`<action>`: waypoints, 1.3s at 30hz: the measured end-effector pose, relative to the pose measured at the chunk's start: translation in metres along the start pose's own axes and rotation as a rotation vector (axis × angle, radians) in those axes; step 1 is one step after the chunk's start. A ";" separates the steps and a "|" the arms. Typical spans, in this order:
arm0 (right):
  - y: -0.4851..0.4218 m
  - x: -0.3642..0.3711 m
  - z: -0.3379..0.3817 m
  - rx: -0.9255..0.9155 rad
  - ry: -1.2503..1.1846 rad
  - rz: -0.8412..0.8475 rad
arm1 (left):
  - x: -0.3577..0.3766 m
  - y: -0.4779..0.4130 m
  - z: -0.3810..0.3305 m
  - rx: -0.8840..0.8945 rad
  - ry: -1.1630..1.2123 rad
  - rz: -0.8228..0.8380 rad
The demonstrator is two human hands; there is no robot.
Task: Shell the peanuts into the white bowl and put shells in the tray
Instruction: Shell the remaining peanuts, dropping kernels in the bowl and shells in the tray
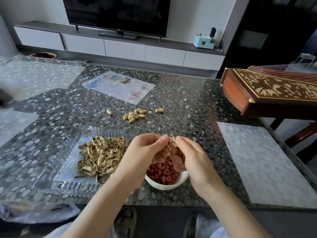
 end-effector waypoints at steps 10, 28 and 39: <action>-0.008 -0.023 0.002 0.051 0.227 -0.205 | -0.013 -0.003 -0.007 0.114 -0.592 -0.066; -0.012 0.024 0.016 -0.365 0.490 -0.106 | -0.116 -0.011 -0.028 -0.032 -0.955 -0.369; -0.044 0.092 0.027 -0.510 0.935 -0.043 | -0.152 -0.007 -0.035 -0.057 -1.129 -0.419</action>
Point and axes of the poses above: each hand's wrist, its own y-axis away from the middle knuckle, its own x-axis out of the palm, z = x × y, the point moved 5 cm from there along -y, towards the middle knuckle, and after that the axes turned 10 degrees about x, right-handed, at the moved point
